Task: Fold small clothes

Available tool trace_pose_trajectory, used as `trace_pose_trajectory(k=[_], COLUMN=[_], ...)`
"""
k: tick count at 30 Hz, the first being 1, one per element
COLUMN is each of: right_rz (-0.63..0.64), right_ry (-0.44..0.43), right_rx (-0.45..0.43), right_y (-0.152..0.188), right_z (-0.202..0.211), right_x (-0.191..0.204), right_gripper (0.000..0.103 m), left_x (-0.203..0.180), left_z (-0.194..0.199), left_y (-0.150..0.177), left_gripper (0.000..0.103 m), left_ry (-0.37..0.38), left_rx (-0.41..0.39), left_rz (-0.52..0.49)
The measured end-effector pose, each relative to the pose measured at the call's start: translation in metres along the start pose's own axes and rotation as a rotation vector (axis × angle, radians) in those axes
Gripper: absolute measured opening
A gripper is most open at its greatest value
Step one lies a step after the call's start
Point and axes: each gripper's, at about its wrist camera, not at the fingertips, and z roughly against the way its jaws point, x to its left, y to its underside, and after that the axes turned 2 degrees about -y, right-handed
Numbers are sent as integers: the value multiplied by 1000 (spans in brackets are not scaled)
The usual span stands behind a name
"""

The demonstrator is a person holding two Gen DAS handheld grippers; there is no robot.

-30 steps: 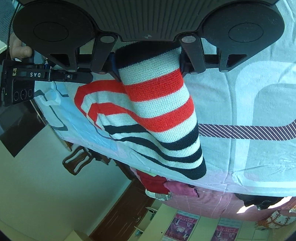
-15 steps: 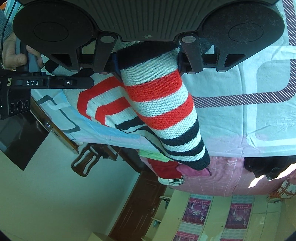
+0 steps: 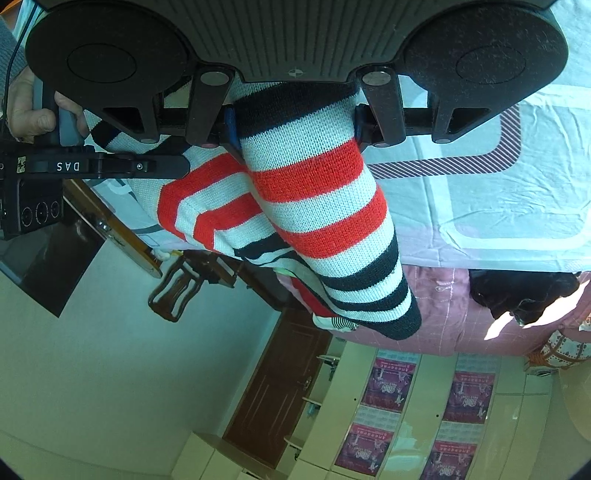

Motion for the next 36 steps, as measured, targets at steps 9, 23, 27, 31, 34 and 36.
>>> trace_pose_trajectory(k=[9,23,27,31,34,36], right_rz=[26,7,7,-3,-26,-42], right_ry=[-46,-85,-82,-80,-78,-79], right_rx=[45,159,171,177,186,198], right_y=[10,42,47,50,55,60], right_z=[-96,-222,-235,-245,-254,-264], right_x=[87,147,149,150,149,151], right_gripper=[35,35,35,35,35,35], left_x=[110,233,249,262,270,280], left_z=[74,98,93,90,88,88], left_y=[16,52,58,63,68,71], left_gripper=[53,53,53,53,53,53], left_ry=[-51,-113,-112,-108,-109,-111], left_rx=[-14,44,44,51,59,71], left_rz=[60,142,161,166,159,161])
